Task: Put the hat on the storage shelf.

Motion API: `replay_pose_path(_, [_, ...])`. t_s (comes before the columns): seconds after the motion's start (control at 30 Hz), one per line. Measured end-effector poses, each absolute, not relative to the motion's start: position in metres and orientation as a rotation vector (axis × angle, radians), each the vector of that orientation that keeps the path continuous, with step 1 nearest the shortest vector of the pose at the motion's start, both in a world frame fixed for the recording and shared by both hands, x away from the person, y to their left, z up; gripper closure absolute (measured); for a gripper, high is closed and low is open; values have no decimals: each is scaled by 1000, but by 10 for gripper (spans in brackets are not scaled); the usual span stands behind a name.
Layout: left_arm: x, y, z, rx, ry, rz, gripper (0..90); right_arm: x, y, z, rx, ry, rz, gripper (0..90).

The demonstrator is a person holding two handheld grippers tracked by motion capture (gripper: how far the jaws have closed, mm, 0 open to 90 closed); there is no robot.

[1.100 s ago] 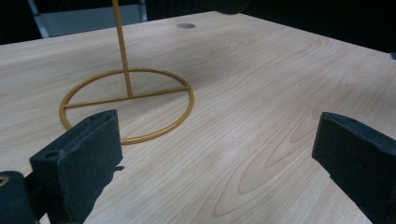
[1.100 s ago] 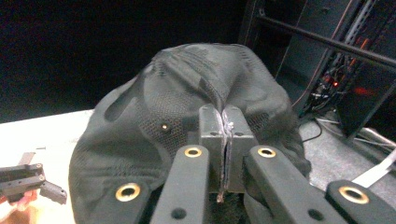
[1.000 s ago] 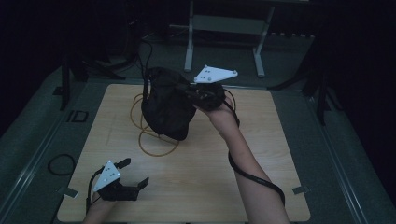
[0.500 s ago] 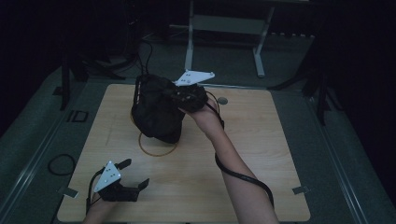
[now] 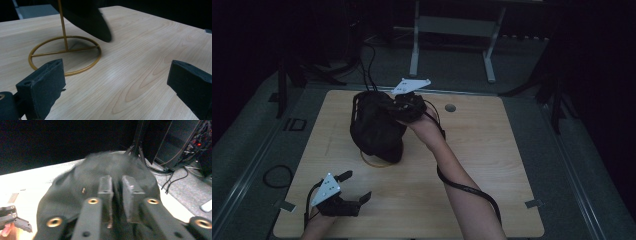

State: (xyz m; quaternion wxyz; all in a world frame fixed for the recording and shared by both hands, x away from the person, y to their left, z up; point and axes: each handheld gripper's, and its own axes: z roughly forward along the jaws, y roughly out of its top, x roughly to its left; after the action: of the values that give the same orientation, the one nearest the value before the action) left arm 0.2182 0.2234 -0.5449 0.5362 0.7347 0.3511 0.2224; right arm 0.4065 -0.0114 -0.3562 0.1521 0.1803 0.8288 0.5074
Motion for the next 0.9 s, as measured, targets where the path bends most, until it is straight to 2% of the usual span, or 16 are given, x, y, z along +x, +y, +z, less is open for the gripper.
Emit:
replay_pose_path(0.1, [219, 224, -545, 1744, 839, 525, 20, 408, -12, -356, 530, 2393, 1486, 650])
replay_pose_path(0.33, [219, 223, -544, 1744, 839, 517, 21, 406, -15, -350, 521, 2398, 1493, 569])
replay_pose_path(0.87, [218, 218, -544, 1759, 839, 514, 20, 398, -55, -347, 570, 2401, 1578, 163])
replay_pose_path(0.9, [218, 218, -544, 1757, 838, 514, 20, 398, -59, -348, 570, 2398, 1580, 162])
